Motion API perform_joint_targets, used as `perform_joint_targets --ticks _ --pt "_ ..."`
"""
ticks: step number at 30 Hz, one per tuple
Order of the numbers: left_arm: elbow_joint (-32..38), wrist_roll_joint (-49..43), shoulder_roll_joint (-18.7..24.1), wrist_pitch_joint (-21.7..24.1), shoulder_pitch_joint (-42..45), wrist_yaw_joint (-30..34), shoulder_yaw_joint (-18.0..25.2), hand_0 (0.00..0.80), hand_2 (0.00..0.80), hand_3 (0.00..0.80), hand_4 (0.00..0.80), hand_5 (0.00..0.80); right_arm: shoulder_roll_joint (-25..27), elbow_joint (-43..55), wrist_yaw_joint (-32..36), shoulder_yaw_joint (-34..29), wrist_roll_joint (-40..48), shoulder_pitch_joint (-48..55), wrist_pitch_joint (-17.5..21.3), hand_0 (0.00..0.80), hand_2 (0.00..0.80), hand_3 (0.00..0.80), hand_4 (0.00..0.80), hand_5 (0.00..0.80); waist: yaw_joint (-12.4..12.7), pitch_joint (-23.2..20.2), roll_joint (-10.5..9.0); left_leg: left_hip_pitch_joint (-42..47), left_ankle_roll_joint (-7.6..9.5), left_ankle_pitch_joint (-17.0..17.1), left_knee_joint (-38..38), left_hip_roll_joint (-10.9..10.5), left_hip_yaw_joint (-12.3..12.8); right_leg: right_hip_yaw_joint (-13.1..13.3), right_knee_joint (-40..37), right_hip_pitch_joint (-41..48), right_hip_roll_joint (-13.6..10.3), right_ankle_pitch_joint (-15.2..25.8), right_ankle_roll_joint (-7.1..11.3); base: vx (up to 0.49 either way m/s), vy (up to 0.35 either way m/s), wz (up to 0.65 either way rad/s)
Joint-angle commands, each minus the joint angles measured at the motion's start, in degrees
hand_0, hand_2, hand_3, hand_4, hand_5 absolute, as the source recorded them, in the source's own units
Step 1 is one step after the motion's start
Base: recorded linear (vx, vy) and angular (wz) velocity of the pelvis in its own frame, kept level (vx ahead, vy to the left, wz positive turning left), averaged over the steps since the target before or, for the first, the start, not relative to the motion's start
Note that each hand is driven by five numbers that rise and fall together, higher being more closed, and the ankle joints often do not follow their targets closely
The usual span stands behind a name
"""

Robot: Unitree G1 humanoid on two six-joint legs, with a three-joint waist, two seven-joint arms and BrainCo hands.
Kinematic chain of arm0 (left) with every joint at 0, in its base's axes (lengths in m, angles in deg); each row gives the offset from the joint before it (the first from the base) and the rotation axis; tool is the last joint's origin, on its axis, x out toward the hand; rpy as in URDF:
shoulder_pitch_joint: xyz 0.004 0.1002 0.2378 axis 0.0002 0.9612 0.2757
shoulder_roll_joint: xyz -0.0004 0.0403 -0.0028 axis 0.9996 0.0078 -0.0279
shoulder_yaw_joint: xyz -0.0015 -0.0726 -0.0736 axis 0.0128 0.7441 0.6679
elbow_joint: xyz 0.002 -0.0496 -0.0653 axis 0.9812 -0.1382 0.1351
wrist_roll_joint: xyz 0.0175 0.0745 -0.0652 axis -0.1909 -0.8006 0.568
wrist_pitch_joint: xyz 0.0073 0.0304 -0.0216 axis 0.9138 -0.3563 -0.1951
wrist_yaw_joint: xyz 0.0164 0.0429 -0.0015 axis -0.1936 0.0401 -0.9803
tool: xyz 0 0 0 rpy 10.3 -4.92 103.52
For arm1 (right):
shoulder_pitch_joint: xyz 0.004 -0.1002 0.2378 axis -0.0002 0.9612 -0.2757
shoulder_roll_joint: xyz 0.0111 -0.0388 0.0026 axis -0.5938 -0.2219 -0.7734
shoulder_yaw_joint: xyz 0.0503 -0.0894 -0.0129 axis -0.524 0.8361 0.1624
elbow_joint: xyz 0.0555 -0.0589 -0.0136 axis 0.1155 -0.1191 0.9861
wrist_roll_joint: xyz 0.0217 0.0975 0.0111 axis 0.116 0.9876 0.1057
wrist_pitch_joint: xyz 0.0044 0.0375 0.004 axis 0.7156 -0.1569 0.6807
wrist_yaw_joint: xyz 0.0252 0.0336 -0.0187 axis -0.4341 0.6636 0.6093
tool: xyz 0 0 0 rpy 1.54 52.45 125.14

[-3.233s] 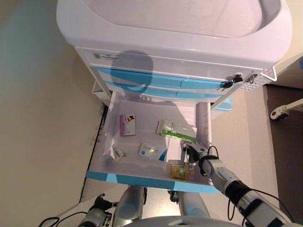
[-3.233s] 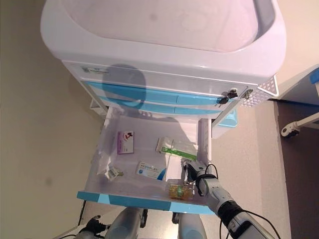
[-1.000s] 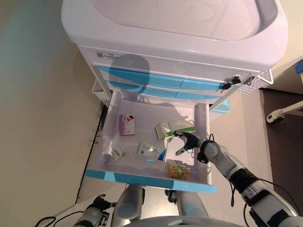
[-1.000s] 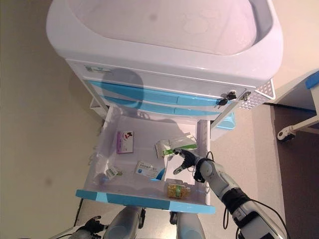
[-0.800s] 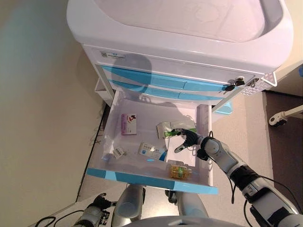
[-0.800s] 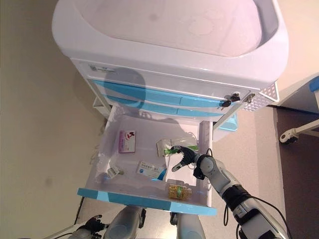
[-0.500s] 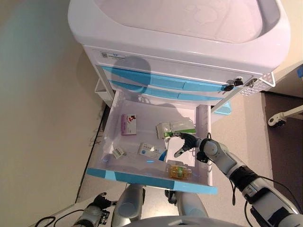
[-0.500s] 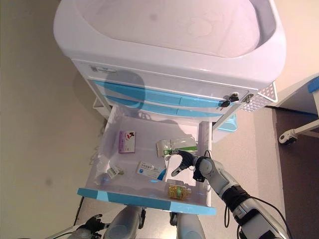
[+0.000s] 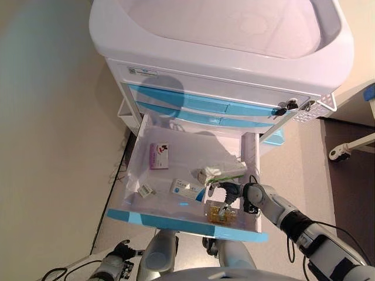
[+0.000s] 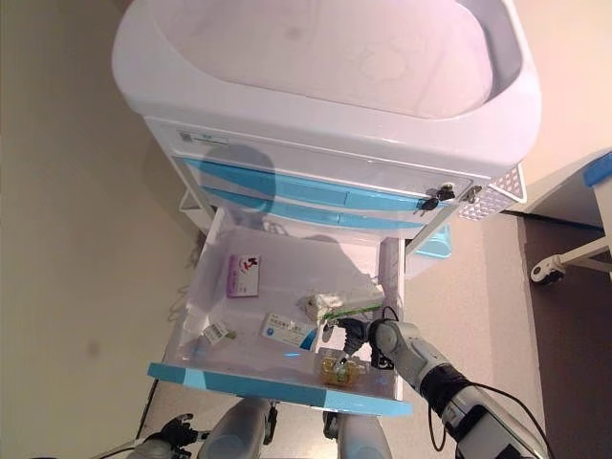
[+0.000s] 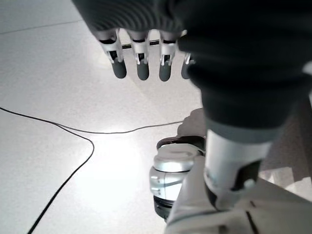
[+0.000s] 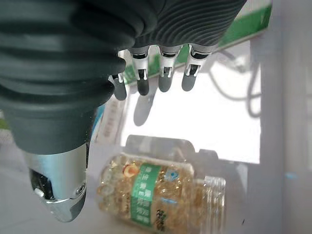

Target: Open the drawer and pick up the medicine

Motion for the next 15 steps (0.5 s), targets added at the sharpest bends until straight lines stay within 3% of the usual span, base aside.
perform_joint_targets --ticks 1,15 --pt "-1.2 0.0 1.0 -0.1 -0.6 0.5 -0.8 0.000 0.000 0.000 0.000 0.000 -1.5 -0.2 2.7 3.3 -2.9 1.7 1.4 0.000 0.000 0.000 0.000 0.000 0.6 0.2 -1.01 -0.1 2.22 -1.6 -0.2 -3.3 0.6 1.8 -2.2 -0.8 -2.1 6.1 4.44 0.000 0.000 0.00" --pt "-1.2 0.4 1.4 0.4 -1.1 1.5 -1.7 0.000 0.000 0.000 0.000 0.000 -0.3 -2.4 7.8 5.3 3.0 0.7 1.2 0.000 0.000 0.000 0.000 0.000 1.2 -0.2 -1.01 0.1 2.20 -1.6 -0.3 -3.4 0.3 1.6 -2.7 -0.5 -2.1 6.2 4.47 0.000 0.000 0.00"
